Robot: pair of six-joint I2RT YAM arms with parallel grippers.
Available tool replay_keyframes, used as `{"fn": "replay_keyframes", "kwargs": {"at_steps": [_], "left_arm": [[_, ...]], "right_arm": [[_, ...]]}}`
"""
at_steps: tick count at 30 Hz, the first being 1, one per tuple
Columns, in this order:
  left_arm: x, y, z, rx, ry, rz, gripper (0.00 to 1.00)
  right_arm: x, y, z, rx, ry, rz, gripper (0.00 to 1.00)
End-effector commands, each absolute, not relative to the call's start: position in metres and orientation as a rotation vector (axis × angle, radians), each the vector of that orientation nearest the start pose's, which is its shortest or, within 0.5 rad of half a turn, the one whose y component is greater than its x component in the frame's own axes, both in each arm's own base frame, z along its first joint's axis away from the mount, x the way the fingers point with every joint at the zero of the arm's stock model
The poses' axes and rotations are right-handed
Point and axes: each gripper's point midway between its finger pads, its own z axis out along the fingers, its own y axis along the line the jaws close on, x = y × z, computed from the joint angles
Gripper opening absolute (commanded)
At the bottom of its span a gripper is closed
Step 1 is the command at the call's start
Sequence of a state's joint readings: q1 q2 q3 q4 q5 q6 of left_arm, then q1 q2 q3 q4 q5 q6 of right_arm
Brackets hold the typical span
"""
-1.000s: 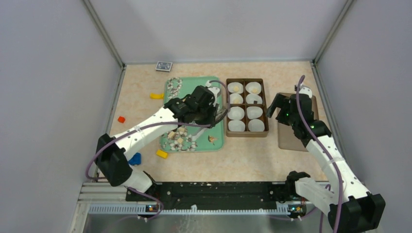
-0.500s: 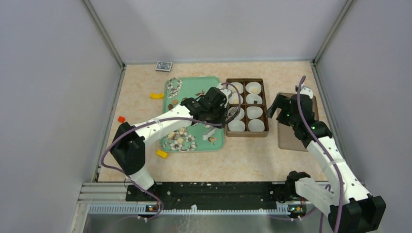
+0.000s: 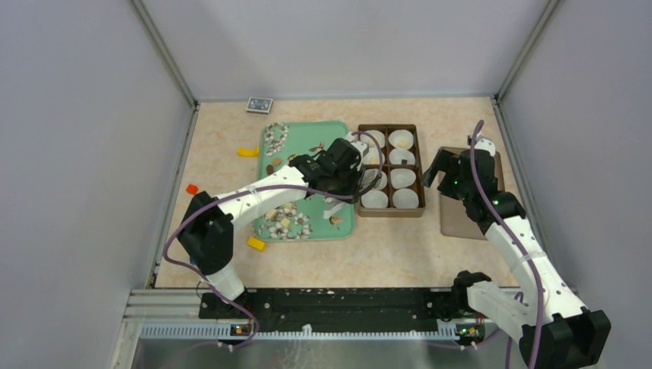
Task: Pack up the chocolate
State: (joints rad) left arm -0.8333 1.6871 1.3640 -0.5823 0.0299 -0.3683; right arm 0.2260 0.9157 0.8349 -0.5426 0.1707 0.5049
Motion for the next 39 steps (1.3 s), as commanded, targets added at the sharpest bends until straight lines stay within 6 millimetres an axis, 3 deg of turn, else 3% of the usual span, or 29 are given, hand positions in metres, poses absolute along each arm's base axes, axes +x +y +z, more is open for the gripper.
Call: {"fn": "replay_keyframes", "kwargs": {"at_steps": [1,5,10,13,17,28,37,39], "left_arm": [[0.286,-0.345,0.165,0.573,2.381,-0.589,0.42],[0.286,-0.347,0.17,0.574,2.372,-0.596,0.4],[0.284,-0.346,0.193,0.569,2.319,-0.629,0.34],[0.283,-0.341,0.206,0.569,2.29,-0.625,0.32],[0.284,-0.323,0.21,0.525,2.291,-0.535,0.32],[0.28,-0.244,0.211,0.246,2.306,-0.28,0.35],[0.278,-0.156,0.189,-0.083,2.398,-0.136,0.38],[0.274,-0.144,0.186,-0.117,2.415,-0.127,0.38]], "right_arm": [[0.293,0.056,0.215,0.384,2.084,0.248,0.96],[0.293,0.057,0.214,0.384,2.086,0.25,0.96],[0.292,0.057,0.212,0.384,2.09,0.252,0.96],[0.291,0.057,0.212,0.377,2.094,0.251,0.96],[0.29,0.054,0.214,0.381,2.092,0.234,0.96],[0.297,0.061,0.212,0.372,2.081,0.271,0.96],[0.303,0.068,0.209,0.348,2.088,0.305,0.96],[0.304,0.068,0.209,0.348,2.089,0.304,0.96]]}}
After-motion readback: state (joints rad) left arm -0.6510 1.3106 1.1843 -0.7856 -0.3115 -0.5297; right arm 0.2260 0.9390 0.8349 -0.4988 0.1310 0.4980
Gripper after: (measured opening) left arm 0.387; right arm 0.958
